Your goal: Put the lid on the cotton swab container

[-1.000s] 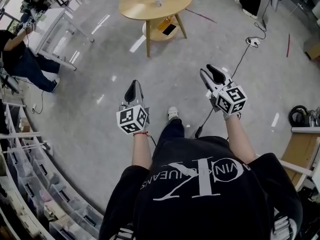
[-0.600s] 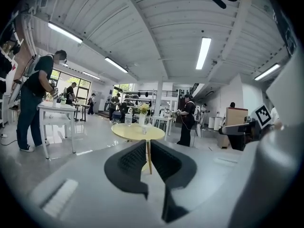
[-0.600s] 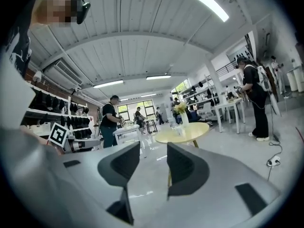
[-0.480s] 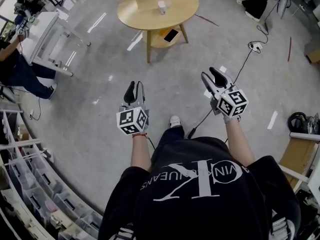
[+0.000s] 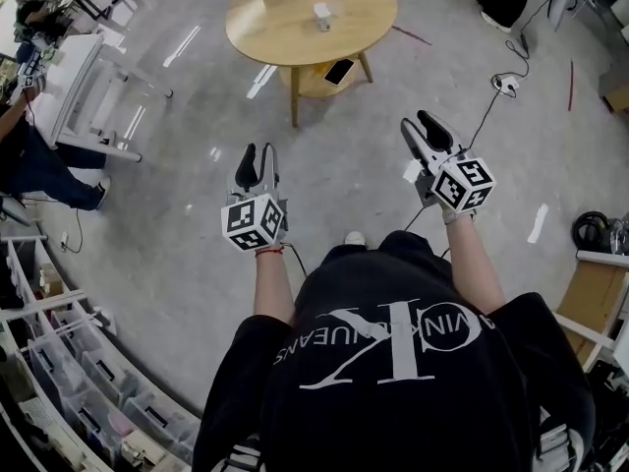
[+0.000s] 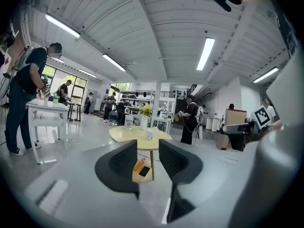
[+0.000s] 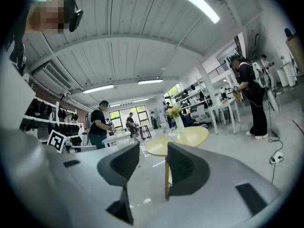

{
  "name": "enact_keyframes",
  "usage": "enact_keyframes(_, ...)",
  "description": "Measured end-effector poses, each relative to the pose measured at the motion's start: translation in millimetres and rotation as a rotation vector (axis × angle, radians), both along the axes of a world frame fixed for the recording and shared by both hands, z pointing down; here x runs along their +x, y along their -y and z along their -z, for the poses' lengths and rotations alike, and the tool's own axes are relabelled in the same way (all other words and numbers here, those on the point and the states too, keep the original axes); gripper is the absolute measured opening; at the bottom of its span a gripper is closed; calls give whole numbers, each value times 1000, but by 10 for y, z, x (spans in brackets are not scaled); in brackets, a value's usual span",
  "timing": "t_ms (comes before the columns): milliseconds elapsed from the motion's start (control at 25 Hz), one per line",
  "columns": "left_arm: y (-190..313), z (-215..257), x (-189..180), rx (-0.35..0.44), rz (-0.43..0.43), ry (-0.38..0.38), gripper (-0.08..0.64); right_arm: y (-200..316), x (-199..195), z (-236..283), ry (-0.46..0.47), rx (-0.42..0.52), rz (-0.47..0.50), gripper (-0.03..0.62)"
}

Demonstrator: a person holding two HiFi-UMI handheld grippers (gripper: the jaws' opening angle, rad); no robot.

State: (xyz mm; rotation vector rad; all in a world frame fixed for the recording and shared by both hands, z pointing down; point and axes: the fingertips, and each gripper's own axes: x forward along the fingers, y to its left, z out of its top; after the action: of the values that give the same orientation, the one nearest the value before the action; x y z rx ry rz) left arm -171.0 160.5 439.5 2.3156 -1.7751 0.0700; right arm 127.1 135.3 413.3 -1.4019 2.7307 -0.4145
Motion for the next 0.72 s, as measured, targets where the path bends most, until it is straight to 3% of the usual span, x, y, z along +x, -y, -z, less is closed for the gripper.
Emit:
enact_keyframes(280, 147, -37, 45, -11, -30, -8, 143, 172, 49, 39, -5, -9, -21, 152)
enact_keyframes(520, 298, -150, 26, -39, -12, -35, 144, 346, -55, 0, -66, -11, 28, 155)
enact_keyframes(720, 566, -240, -24, -65, 1, -29, 144, 673, -142, -123, -66, -33, 59, 155)
